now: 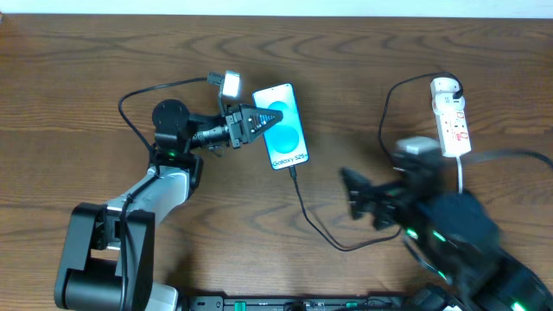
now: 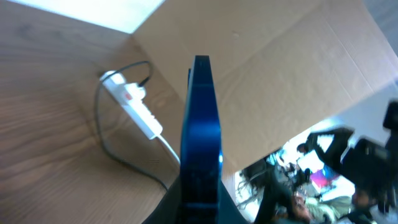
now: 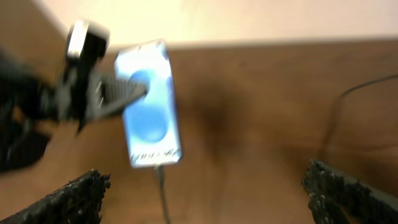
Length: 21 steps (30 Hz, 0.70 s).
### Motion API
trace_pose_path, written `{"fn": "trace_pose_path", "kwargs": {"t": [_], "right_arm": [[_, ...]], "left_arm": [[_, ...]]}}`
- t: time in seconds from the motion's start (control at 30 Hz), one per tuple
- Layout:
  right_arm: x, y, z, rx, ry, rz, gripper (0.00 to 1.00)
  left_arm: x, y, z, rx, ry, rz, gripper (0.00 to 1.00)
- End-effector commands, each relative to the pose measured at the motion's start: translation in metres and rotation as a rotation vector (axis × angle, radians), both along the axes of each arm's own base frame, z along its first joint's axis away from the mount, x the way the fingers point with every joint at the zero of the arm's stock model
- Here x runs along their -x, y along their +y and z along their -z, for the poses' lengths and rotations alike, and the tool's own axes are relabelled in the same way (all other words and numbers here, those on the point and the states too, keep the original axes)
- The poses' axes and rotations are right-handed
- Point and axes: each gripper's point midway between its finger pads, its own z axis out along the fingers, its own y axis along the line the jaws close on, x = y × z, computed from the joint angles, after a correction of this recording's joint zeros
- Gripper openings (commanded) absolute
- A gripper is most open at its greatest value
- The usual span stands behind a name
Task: Plug charger to phone and switch on socket
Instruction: 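Lower the phone flat onto the table with the left gripper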
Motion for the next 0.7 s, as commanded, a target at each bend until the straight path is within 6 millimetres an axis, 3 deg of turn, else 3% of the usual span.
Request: {"fn": "trace_pose_path", "kwargs": {"t": [0.0,0.2,0.33,0.43,0.67], "right_arm": [[0.002,-0.050,-0.017,0.019,-0.079,0.211,0.99],[0.003,-0.051,-0.007,0.013,-0.036,0.224,0.99],[0.000,-0.048,-0.001,0.017,-0.008,0.227,0.99],[-0.001,-0.047,0.001,0.016,0.001,0.229,0.99],[-0.001,-0.042,0.003,0.015,0.014,0.205,0.99]], "left_arm": [[0.002,-0.009,-0.009,0.004,-0.045,0.012,0.07],[-0.028,-0.033,0.009,-0.153,0.057,-0.048,0.07],[-0.035,-0.050,0.019,-0.298,0.090,-0.015,0.07],[-0.040,-0.066,0.029,-0.303,0.125,0.038,0.07],[-0.057,-0.092,0.108,-0.352,0.318,0.126,0.07]]}}
